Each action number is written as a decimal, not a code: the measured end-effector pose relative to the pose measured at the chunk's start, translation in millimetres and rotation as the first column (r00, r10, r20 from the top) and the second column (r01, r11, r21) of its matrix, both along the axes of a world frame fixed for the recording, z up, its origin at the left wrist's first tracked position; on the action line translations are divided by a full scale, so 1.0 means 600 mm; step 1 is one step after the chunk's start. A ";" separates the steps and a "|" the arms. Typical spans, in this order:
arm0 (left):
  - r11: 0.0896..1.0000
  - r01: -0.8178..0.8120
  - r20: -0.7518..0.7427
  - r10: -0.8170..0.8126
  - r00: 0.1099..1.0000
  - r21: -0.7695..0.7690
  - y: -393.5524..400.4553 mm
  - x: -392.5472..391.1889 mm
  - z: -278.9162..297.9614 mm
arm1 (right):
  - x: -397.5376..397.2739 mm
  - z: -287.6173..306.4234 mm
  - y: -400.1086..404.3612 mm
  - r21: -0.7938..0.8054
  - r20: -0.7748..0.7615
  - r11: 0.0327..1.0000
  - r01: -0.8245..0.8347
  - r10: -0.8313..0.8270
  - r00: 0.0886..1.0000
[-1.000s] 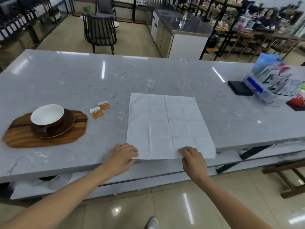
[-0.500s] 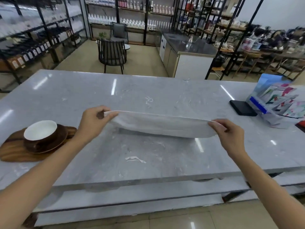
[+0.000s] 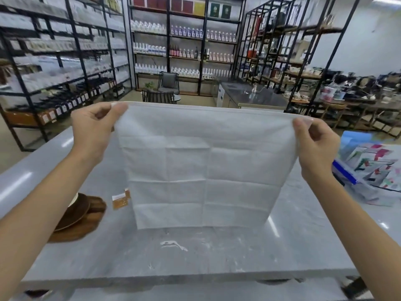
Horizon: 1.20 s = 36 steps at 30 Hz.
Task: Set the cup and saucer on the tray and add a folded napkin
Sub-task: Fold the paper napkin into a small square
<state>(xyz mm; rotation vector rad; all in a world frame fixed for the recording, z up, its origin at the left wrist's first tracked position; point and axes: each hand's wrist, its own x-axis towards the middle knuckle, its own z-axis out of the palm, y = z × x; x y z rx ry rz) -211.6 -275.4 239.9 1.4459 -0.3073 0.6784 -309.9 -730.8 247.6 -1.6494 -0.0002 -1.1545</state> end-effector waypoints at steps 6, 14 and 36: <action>0.994 -0.021 -0.106 0.033 0.994 0.107 -0.019 0.043 -0.013 | 0.087 -0.016 -0.012 -0.096 -0.218 0.995 0.004 -0.025 0.976; 0.895 0.082 -0.396 0.110 0.912 0.438 -0.005 0.111 -0.137 | 0.176 -0.122 -0.032 -0.144 -0.633 0.986 -0.083 -0.027 0.773; 0.778 0.218 -0.413 0.059 0.909 0.590 0.041 -0.075 -0.312 | 0.004 -0.330 -0.059 -0.385 -0.693 0.879 -0.282 -0.074 0.717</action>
